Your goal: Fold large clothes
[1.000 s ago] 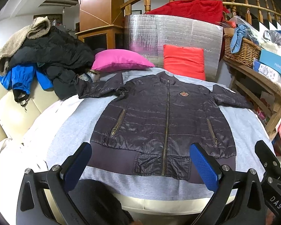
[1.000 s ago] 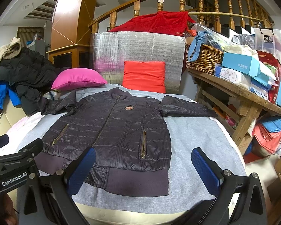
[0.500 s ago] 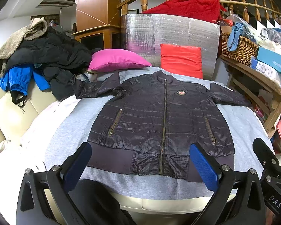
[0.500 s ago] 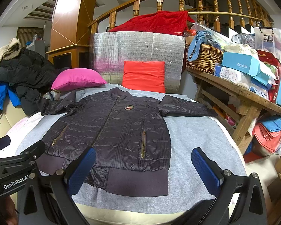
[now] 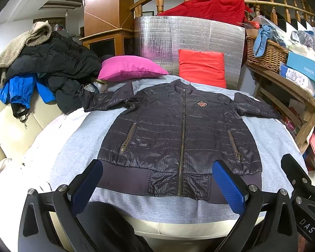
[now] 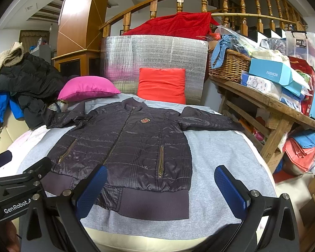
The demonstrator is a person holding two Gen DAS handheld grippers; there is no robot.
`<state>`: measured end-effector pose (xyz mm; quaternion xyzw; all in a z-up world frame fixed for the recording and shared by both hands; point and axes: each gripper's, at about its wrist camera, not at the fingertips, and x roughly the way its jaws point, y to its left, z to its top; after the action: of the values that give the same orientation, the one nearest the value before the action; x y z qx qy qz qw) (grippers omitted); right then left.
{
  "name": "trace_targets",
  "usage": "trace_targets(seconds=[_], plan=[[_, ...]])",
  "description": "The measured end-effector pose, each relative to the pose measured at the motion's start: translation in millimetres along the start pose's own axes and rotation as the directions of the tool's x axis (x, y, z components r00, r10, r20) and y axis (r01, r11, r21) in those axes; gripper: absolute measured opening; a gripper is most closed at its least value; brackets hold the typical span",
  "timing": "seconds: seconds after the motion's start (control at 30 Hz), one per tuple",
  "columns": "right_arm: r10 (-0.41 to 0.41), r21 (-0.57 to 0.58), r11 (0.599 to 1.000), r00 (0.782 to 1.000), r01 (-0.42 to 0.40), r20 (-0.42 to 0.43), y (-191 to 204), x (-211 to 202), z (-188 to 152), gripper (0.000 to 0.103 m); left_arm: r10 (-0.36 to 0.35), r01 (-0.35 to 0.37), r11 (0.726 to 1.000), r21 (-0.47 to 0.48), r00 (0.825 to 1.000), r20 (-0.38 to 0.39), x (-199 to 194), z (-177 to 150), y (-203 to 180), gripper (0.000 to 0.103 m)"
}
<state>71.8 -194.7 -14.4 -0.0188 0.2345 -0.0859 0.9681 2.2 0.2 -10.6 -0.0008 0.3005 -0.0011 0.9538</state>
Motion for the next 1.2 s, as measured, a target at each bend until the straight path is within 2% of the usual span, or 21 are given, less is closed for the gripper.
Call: trace_targets(seconds=[1.2], plan=[[0.016,0.011,1.000,1.000,-0.016,-0.021,1.8,1.2,-5.5,0.103,-0.003,0.003,1.000,-0.006,1.000,-0.013,3.8,-6.2,2.7,0.103]])
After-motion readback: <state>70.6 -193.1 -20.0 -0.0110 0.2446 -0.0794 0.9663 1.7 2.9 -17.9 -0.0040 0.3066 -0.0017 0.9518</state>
